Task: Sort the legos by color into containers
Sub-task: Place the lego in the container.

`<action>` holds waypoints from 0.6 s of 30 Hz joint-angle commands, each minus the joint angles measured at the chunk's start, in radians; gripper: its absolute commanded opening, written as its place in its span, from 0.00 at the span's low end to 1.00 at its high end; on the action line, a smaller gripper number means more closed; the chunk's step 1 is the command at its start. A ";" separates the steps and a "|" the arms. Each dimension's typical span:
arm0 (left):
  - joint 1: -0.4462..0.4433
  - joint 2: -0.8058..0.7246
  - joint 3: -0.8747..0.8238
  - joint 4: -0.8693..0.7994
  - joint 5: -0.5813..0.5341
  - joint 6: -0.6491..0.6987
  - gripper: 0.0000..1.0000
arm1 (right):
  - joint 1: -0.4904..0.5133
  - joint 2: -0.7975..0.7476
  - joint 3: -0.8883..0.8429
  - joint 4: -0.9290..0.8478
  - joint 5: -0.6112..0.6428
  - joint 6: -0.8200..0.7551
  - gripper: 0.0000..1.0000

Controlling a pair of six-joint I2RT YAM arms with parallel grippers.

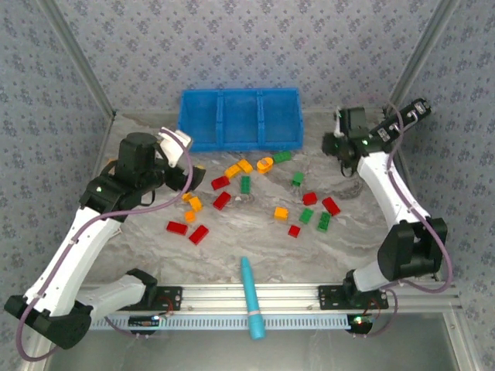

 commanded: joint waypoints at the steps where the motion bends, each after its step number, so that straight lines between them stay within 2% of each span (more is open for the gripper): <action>1: -0.012 0.000 0.008 0.040 -0.072 0.035 1.00 | 0.080 0.153 0.179 -0.021 -0.014 -0.087 0.27; 8: -0.015 0.028 0.027 0.037 -0.100 0.041 1.00 | 0.143 0.554 0.605 -0.058 0.017 -0.205 0.27; 14: -0.018 0.054 0.045 0.020 -0.122 0.053 1.00 | 0.144 0.830 0.861 -0.069 0.027 -0.217 0.27; 18: -0.020 0.069 0.056 0.003 -0.125 0.054 1.00 | 0.133 0.946 0.986 -0.078 0.012 -0.189 0.29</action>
